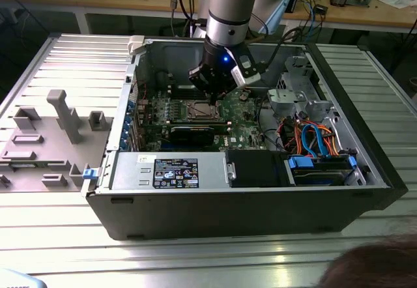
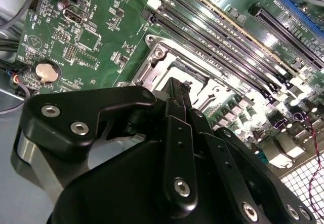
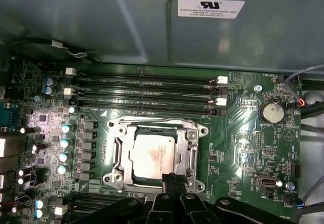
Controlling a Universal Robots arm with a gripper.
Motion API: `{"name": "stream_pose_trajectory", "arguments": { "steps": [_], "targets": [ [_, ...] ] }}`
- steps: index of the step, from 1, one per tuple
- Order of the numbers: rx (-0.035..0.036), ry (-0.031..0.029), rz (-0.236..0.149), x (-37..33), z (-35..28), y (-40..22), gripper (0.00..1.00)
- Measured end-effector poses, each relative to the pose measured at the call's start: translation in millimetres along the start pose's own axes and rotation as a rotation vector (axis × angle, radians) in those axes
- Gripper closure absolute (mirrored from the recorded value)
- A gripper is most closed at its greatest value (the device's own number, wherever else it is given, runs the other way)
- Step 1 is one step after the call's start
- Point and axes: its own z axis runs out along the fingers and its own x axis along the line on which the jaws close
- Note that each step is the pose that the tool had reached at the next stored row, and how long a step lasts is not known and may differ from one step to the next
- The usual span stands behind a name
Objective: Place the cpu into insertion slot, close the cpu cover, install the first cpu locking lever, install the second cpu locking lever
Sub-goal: 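Install the second cpu locking lever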
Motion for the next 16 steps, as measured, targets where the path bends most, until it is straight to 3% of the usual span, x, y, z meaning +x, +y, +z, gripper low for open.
{"name": "stream_pose_trajectory", "arguments": {
  "steps": [16],
  "targets": [
    [-0.0001, -0.0001, 0.000, 0.4, -0.3, -6.9, 0.89]
  ]
}}
